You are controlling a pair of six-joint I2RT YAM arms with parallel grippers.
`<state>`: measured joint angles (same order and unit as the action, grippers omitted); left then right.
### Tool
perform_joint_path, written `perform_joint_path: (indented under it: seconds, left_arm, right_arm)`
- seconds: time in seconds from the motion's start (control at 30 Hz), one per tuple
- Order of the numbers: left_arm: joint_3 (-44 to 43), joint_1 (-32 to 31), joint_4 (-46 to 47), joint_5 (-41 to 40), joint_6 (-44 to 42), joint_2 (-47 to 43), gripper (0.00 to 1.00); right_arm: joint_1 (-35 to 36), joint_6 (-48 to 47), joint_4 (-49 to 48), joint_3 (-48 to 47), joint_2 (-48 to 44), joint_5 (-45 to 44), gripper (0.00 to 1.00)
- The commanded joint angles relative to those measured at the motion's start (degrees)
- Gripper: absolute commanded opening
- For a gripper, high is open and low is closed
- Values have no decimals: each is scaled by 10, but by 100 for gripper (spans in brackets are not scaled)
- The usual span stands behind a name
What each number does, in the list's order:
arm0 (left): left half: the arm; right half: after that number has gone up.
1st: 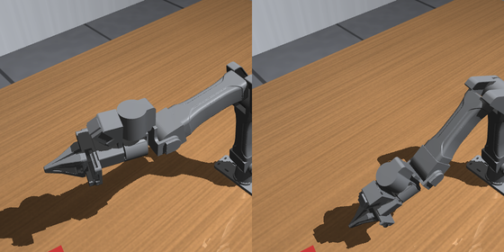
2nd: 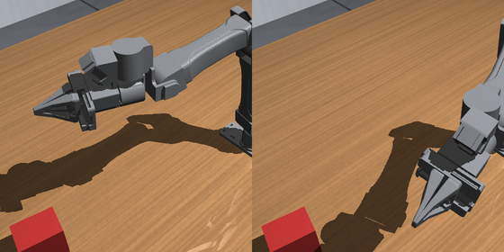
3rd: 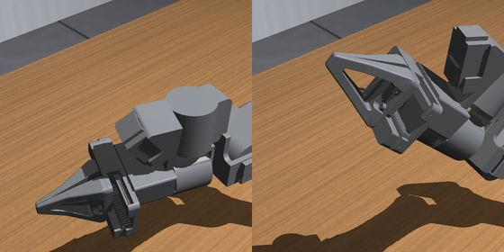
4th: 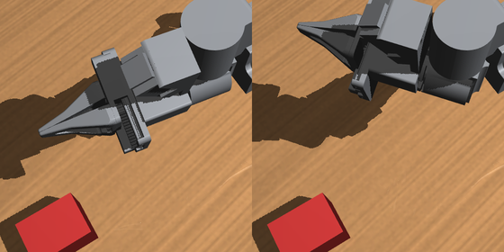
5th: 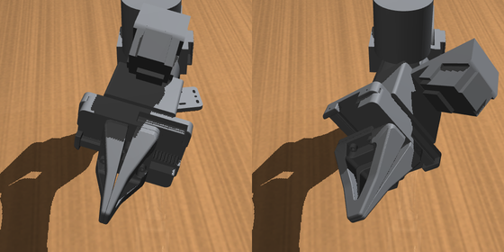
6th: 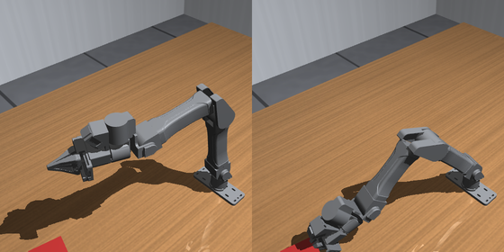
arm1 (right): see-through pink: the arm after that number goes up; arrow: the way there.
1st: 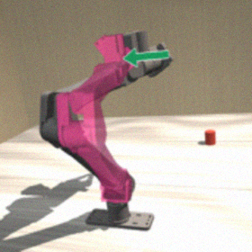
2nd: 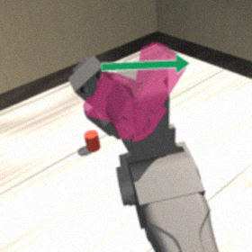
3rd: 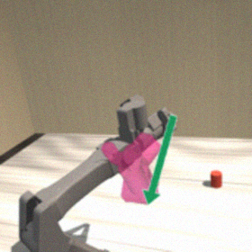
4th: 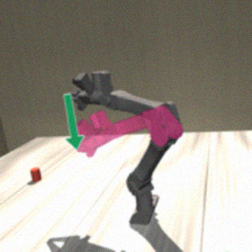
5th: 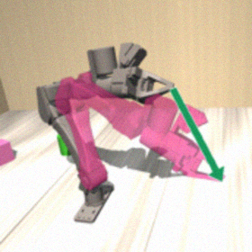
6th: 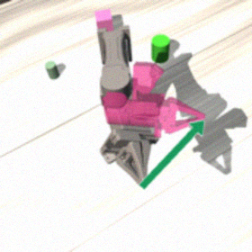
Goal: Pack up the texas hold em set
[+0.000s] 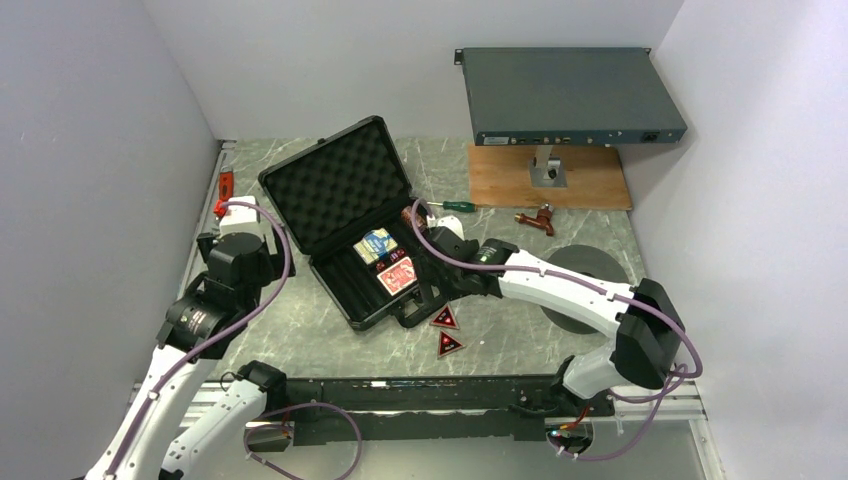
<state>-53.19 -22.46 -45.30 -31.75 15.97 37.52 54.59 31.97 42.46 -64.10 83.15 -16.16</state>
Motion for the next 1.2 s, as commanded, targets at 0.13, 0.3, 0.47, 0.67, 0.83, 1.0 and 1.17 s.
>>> perform_joint_path:
  seconds: [0.13, 0.3, 0.47, 0.67, 0.83, 1.0, 1.17]
  left_arm:
    - [-7, 2, 13, -2, 5, -17, 96]
    - [-7, 2, 14, 1, 4, -16, 96]
    - [-6, 2, 13, 1, 4, -18, 96]
    - [-7, 2, 13, 1, 5, -15, 96]
    - [-7, 2, 13, 0, 5, -14, 96]
    - [-7, 2, 12, -2, 5, -13, 96]
    - [-7, 2, 13, -2, 4, -9, 96]
  right_arm:
    - [4, 38, -8, 43, -14, 16, 98]
    - [7, 56, -26, 67, -13, 35, 97]
    - [8, 70, -51, 96, -7, 50, 96]
    - [10, 73, -81, 115, 2, 71, 92]
    - [10, 61, -98, 110, 34, 72, 88]
    - [10, 54, -105, 98, 63, 73, 84]
    - [10, 48, -112, 90, 77, 73, 80]
